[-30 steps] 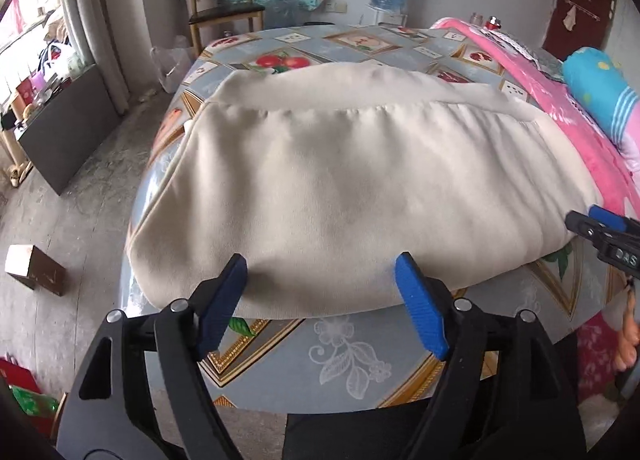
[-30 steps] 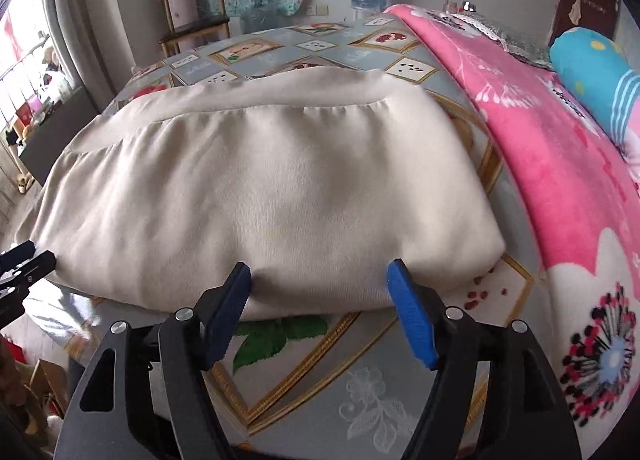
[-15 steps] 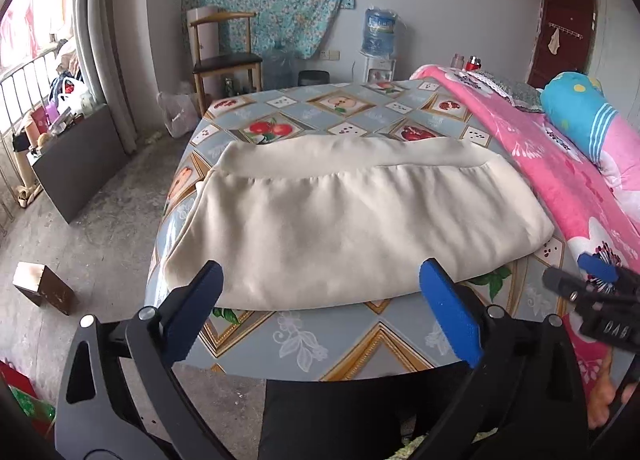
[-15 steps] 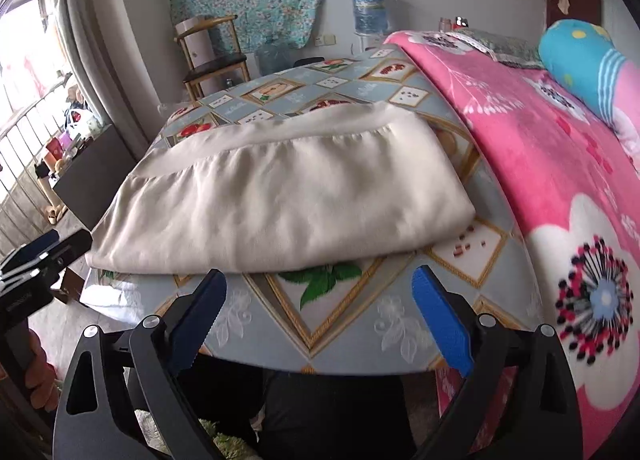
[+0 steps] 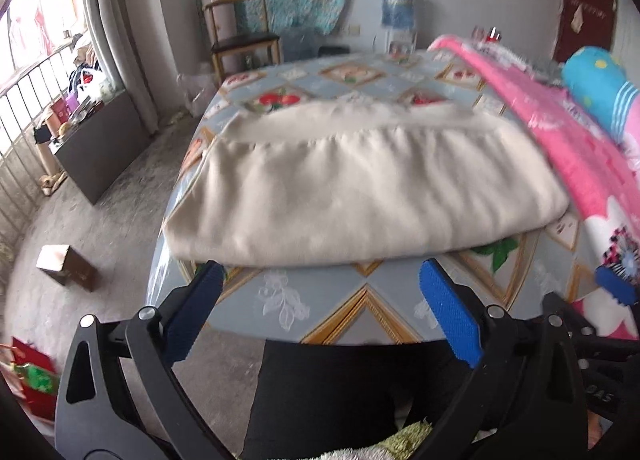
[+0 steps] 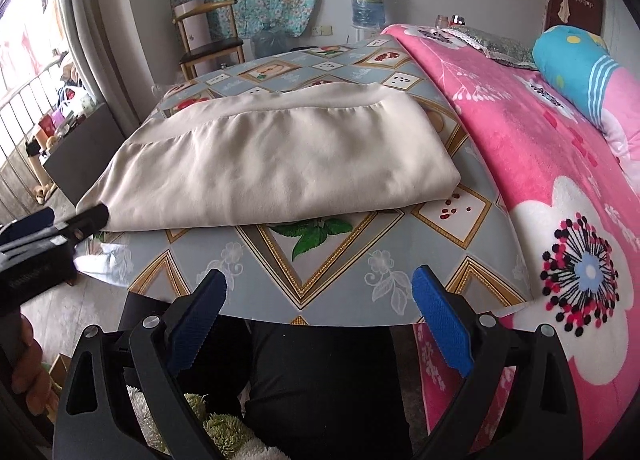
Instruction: Fold large clothes
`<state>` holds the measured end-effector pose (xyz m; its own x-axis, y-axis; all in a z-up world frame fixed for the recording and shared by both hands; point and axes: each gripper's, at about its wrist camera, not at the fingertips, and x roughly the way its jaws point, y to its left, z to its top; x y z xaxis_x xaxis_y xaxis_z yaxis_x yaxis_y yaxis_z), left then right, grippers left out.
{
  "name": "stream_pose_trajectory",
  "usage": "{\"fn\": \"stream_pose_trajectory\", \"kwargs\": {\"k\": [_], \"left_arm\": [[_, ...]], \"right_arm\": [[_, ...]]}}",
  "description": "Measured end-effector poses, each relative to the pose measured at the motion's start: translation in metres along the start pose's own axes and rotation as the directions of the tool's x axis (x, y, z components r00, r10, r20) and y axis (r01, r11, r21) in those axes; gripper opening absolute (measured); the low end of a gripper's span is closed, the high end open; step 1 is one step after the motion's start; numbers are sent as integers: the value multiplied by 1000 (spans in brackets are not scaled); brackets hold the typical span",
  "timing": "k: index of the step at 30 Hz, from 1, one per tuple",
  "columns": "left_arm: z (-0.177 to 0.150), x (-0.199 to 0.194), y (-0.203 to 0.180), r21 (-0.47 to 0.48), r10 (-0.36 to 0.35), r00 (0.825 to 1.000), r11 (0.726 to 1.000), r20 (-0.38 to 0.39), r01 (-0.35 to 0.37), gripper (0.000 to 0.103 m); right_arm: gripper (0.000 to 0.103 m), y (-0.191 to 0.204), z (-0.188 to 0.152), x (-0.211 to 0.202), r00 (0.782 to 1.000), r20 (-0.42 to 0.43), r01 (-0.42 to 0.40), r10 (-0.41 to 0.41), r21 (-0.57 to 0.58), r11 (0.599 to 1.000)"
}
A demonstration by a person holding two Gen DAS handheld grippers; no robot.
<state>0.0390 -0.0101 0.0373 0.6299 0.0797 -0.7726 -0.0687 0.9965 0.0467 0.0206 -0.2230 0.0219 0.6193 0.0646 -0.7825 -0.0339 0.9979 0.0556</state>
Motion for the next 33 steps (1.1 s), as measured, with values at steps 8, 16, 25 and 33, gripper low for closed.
{"fn": "stream_pose_trajectory", "kwargs": {"k": [8, 16, 25, 33], "left_arm": [[-17, 22, 3, -69, 0, 989, 998, -146, -10, 95], [-18, 25, 6, -69, -4, 988, 998, -153, -6, 95], [-14, 28, 5, -62, -21, 987, 998, -157, 12, 95], [-11, 29, 1, -47, -38, 987, 998, -157, 31, 95]], "right_arm": [[92, 7, 8, 14, 998, -65, 18, -19, -16, 1000], [92, 14, 12, 21, 996, -84, 30, -32, -27, 999], [92, 16, 15, 22, 995, -87, 46, -49, -32, 998], [92, 14, 17, 22, 994, -88, 55, -57, -21, 998]]}}
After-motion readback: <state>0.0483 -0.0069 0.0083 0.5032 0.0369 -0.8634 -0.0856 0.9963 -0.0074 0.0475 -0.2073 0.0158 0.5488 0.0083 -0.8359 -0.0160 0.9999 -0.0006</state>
